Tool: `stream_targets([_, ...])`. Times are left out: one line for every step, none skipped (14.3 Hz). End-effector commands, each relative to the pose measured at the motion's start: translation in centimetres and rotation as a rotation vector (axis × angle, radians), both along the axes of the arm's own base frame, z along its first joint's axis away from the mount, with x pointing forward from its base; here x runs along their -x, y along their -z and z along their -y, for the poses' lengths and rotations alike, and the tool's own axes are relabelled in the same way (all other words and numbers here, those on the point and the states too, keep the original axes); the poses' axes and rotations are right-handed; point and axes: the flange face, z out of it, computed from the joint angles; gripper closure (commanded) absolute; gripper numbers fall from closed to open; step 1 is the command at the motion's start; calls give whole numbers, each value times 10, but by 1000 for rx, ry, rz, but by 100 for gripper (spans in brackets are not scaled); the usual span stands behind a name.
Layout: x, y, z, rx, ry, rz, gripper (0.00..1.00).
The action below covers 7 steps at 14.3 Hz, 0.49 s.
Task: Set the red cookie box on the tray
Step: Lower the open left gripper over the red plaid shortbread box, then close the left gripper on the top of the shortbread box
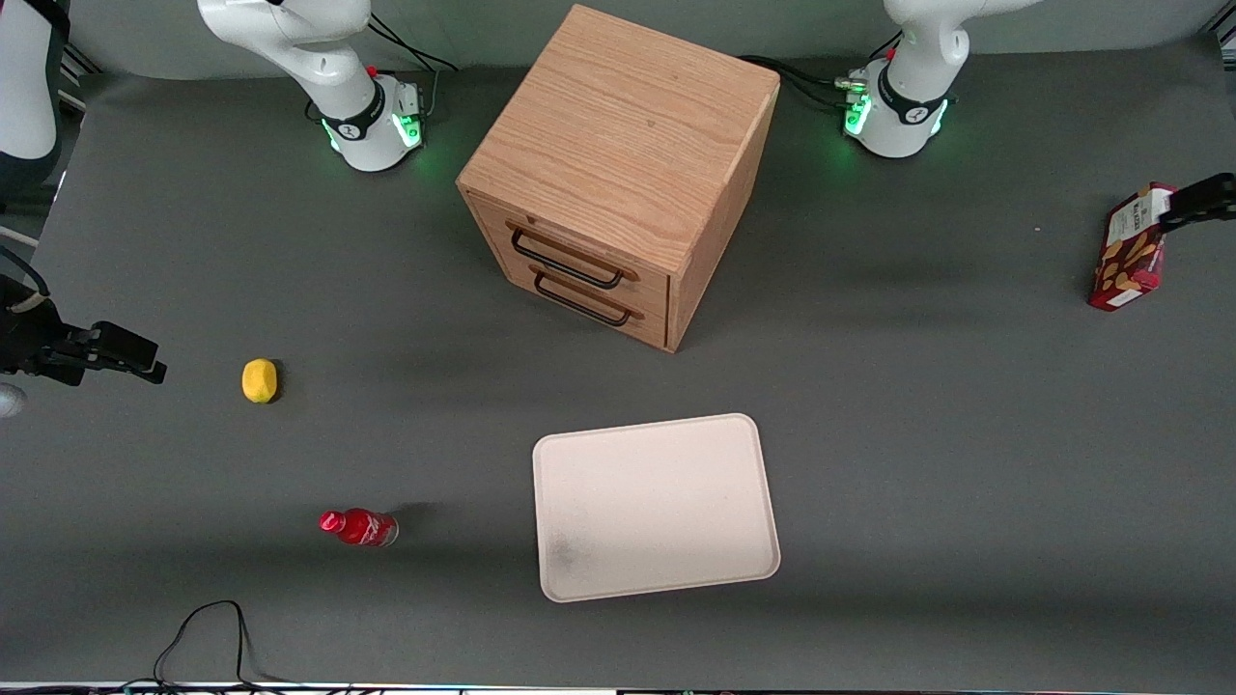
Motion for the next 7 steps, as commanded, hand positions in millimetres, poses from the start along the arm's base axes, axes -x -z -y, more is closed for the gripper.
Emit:
stream_targets([29,37,-71,12,87,9,0])
stream_targets([45,56,-94,44,109,-1,0])
stream_targets([56,74,-112,56,135,2,0])
stream_targets([68,95,-128,66,150,0,0])
stream_targets([81,119,-142,69,158,1,0])
stream_targets([92,141,-150,63,176,16,0])
stream_targets([104,162,-157,60,193,30,0])
